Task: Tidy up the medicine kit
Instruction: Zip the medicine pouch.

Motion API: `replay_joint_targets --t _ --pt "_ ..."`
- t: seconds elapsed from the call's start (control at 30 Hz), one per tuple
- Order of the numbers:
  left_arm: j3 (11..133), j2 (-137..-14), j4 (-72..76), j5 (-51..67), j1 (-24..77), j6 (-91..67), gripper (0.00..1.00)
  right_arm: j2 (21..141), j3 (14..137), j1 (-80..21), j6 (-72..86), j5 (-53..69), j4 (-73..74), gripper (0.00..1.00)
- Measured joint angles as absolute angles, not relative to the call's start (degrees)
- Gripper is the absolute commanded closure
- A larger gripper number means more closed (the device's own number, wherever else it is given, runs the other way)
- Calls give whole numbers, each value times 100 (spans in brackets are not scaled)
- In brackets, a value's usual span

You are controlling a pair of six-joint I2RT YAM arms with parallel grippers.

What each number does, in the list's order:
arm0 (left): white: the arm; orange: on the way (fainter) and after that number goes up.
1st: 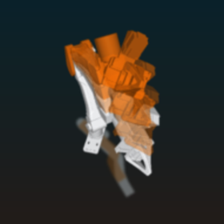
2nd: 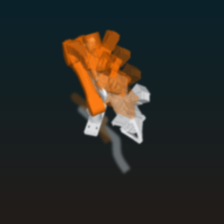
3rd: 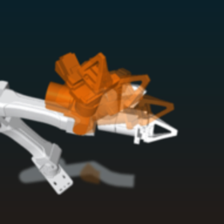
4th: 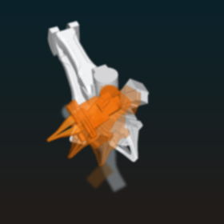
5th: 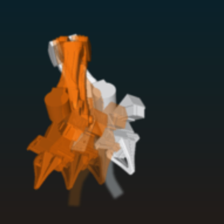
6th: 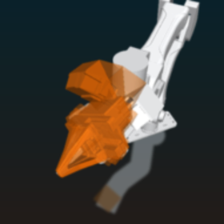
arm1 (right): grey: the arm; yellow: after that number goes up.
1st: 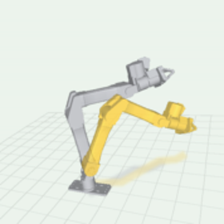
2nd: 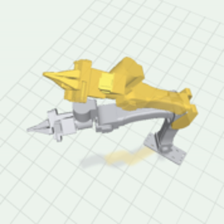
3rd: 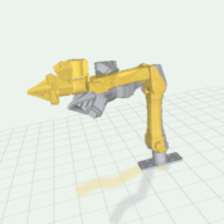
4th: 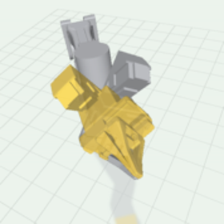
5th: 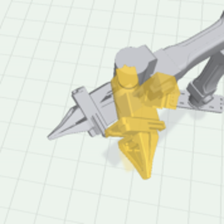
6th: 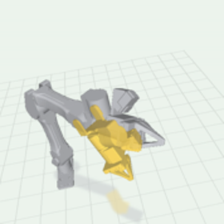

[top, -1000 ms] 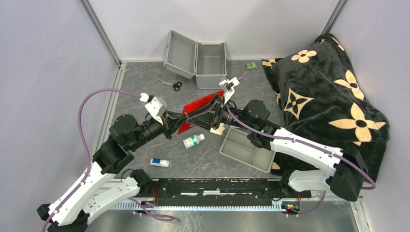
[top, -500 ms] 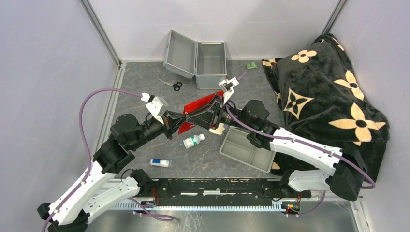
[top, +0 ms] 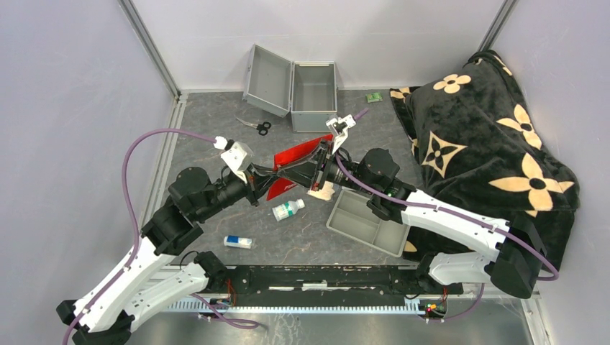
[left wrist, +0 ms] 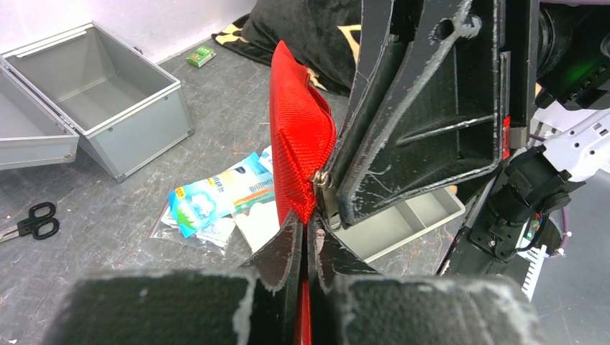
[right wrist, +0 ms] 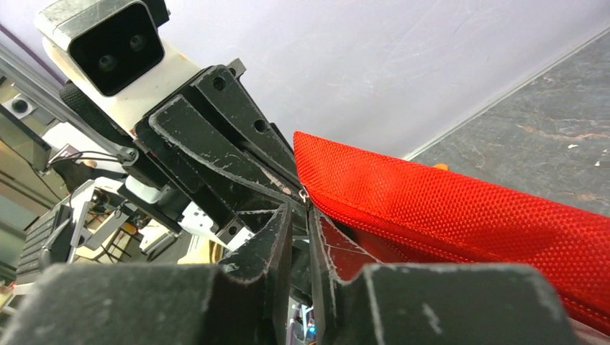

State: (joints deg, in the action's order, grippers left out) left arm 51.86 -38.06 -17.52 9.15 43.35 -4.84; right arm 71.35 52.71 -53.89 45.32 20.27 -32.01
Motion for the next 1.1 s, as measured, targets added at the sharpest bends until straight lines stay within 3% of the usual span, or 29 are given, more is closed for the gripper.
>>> replay_joint_targets --t 0.3,1.1 --pt "5186 -3822 -1796 906 4335 -484 98 7183 5271 -5389 4418 1802 -3120 100" --pt "5186 -3828 -1968 1092 4338 -484 98 6604 5542 -5426 2689 263 -792 100"
